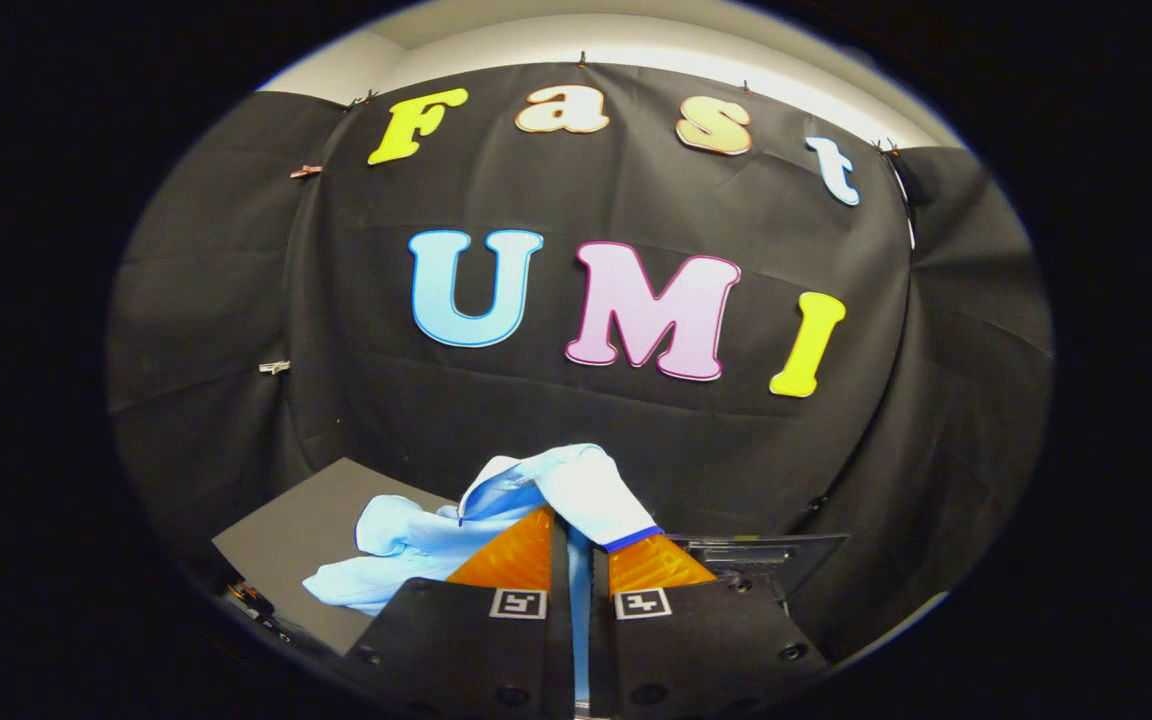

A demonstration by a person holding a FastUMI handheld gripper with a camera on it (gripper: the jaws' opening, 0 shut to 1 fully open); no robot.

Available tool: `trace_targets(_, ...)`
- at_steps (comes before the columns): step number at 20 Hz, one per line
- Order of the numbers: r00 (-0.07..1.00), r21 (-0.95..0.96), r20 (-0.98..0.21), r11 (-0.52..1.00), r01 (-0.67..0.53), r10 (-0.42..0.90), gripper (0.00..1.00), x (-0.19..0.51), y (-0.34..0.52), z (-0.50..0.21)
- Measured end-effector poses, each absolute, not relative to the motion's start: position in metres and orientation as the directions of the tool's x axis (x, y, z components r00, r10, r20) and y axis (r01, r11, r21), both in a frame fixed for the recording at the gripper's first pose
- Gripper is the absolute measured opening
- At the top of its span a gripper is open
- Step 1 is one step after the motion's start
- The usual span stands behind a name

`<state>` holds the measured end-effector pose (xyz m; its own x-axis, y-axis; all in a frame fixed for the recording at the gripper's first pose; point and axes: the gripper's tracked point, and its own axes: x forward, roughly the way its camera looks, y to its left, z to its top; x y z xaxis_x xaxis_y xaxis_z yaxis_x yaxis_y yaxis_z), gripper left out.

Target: Put the clothes into the washing machine and then close the washing machine lid.

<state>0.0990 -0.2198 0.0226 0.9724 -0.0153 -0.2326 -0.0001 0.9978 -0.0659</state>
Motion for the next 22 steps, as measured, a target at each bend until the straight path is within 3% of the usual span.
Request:
trace_targets(10,0.976,-0.027,-0.212,0.998,0.050,-0.055,0.10,0.083,-0.346,0.032)
trace_targets(16,0.979,-0.006,-0.206,1.000,-0.006,0.004,0.10,0.084,-0.381,0.026)
trace_targets(22,0.955,-0.003,-0.276,0.993,-0.114,0.109,0.10,0.092,-0.391,-0.033)
